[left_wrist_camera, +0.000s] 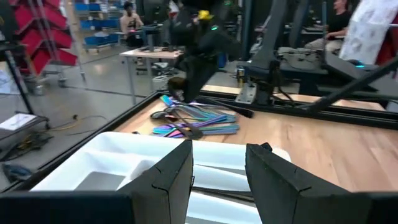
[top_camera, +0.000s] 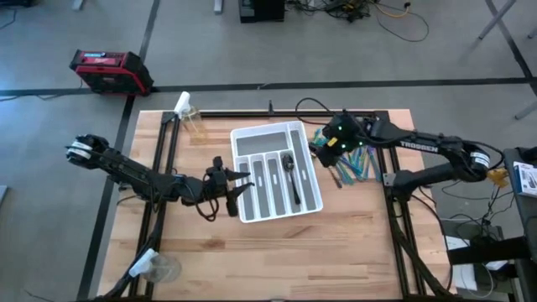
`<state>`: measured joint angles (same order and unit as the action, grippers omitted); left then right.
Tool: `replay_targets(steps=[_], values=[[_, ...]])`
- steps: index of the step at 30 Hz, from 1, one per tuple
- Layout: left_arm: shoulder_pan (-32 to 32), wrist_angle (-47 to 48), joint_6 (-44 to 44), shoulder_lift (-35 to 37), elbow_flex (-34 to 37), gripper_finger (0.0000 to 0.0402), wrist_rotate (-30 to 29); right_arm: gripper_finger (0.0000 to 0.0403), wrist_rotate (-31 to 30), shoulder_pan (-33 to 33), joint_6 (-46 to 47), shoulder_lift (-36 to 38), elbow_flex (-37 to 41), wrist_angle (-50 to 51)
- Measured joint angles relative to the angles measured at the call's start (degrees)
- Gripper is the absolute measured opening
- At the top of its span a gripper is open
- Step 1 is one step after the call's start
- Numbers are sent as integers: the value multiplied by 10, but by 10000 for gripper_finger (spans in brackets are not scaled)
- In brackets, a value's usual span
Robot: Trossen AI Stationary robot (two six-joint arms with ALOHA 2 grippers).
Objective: Sort silverware
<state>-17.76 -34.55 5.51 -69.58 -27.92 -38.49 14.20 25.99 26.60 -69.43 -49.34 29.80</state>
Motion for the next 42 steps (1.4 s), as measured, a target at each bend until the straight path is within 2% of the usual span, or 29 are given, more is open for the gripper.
replay_targets(steps=[8, 13, 16, 21, 31, 35, 42], values=[[0, -1, 25, 0, 0, 132, -11, 0, -4, -114, 163, -52, 0, -194], [-1, -1, 35, 0, 2, 132, -15, 0, -40, -137, 198, -127, 0, -280], [-1, 1, 48, 0, 3, 132, -15, 0, -73, -135, 200, -176, 0, -299], [-1, 20, 62, 0, 4, 132, -15, 0, -89, -133, 188, -243, 0, -351], [0, 19, 77, -39, 4, 132, -15, 3, -138, -117, 136, -263, 0, -318], [0, -8, 77, -64, 4, 132, -22, 30, -143, -117, 96, -263, 0, -305], [0, -47, 63, -80, -3, 132, -26, 119, -146, -117, 19, -263, 0, -281]])
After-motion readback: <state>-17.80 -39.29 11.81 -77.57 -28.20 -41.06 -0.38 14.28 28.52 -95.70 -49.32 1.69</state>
